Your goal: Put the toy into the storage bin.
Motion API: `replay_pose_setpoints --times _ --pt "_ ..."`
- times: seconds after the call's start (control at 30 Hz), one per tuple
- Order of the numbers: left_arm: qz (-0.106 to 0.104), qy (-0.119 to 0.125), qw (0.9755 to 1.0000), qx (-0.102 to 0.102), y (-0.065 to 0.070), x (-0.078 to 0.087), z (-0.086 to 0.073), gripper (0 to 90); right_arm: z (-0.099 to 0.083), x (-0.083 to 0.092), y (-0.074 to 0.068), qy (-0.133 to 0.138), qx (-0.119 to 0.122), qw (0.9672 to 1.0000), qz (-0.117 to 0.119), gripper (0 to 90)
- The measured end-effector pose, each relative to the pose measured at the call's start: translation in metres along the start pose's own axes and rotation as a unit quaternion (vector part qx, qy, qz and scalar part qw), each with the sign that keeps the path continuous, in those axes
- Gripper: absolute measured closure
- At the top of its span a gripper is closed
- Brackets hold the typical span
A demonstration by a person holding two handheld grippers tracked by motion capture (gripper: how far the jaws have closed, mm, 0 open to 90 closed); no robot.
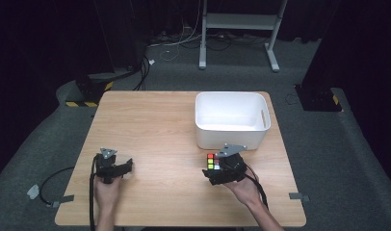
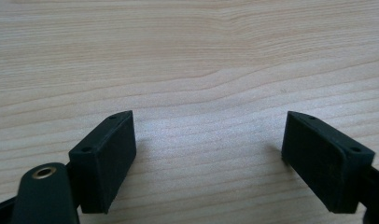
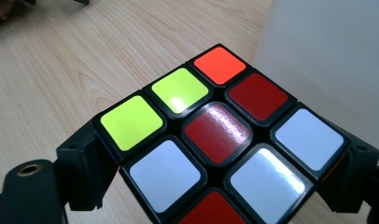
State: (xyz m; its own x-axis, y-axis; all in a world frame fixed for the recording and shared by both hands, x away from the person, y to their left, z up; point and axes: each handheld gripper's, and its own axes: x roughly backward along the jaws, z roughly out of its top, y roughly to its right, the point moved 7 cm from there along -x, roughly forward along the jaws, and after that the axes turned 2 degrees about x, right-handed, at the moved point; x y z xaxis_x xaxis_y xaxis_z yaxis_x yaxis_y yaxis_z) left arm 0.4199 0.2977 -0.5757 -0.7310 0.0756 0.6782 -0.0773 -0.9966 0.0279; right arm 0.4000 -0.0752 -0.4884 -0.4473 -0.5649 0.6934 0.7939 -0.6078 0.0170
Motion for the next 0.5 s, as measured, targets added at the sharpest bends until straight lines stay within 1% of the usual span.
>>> replay_pose_setpoints --times 0.13,0.27,0.33,0.37,0.5 --pt "0.0 0.0 1.0 0.0 0.0 0.0 0.0 18.0 0.009 0.009 -0.001 0.009 0.007 0.9999 0.005 13.9" --pt "0.0 0.0 1.0 0.0 0.0 0.0 0.0 17.9 0.017 0.016 0.0 0.017 0.007 0.9998 0.008 13.9" --pt "0.0 0.0 1.0 0.0 0.0 0.0 0.0 17.9 0.018 0.018 0.0 0.02 0.008 0.9997 0.008 13.9" --pt "0.0 0.0 1.0 0.0 0.0 0.0 0.0 17.9 0.021 0.02 0.001 0.023 0.004 0.9997 0.008 13.9" --pt "0.0 0.0 1.0 0.0 0.0 0.0 0.0 17.9 0.026 0.024 0.002 0.029 -0.002 0.9995 0.014 13.9"
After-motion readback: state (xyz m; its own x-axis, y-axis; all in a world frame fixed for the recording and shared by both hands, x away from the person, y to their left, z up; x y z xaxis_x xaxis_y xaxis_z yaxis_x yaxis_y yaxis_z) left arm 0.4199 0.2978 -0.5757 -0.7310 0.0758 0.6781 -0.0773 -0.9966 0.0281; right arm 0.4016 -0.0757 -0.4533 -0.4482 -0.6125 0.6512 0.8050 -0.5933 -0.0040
